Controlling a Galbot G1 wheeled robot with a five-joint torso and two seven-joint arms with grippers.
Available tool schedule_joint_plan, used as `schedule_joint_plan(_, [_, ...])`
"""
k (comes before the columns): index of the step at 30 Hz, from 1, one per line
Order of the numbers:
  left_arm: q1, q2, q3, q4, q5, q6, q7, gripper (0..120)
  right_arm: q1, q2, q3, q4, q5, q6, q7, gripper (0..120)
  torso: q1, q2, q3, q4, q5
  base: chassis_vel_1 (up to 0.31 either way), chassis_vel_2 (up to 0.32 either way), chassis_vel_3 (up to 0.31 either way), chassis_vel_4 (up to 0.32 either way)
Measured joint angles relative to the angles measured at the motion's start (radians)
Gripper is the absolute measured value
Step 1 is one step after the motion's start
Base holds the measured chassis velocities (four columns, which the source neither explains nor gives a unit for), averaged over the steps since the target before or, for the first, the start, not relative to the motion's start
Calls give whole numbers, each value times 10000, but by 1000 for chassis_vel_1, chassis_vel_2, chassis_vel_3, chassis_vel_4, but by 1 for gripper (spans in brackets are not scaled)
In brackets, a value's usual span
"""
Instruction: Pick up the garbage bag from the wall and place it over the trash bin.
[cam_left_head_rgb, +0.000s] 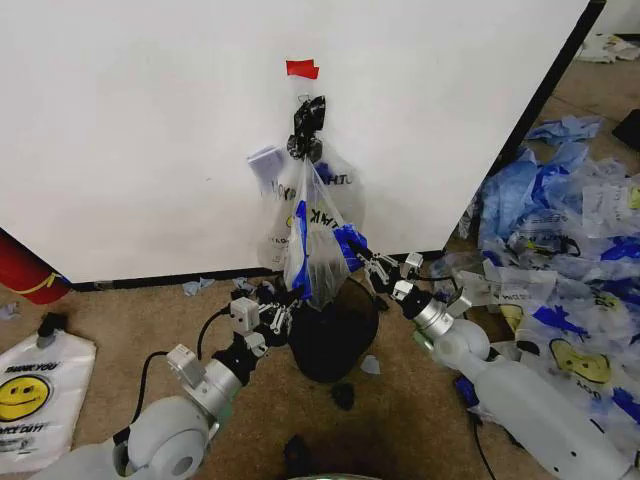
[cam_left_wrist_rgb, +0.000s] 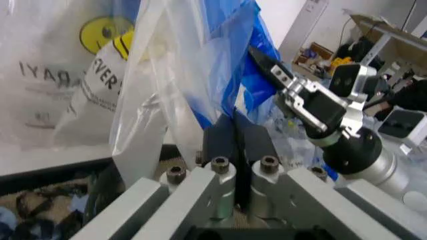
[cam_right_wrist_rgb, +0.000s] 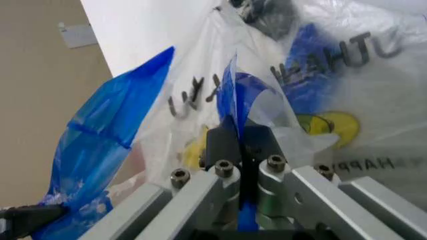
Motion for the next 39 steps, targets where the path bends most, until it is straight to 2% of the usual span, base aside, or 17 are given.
schedule_joint_plan(6, [459,68,-151,-29,179,-61,108,0,-174,-14,91,28,-54,40,-4,0,0,0,0,0,0,0,0,0,0])
schedule_joint_plan(23, [831,-6,-217,-98,453,-95,94,0,-586,-124,475,403,-82,72,-64,0,0,0,1,1,2,0,0,0,0])
schedule_joint_plan(30, [752,308,-582,-984,319,-57,-282,0,-974,-670,1201,1344,59,-22,86,0,0,0,0,1,2,0,0,0,0])
schedule_joint_plan(32, [685,585,-766,-1429,139,10,-508,0,-1331,-1063,1555,1885,132,-79,181,0,0,0,0,-6,-1,0,0,0,0])
schedule_joint_plan(39, [726,1353,-1447,-2399,-407,187,-969,0,-1824,-1701,2022,2992,332,-232,350,0,0,0,0,2,-3,0,0,0,0])
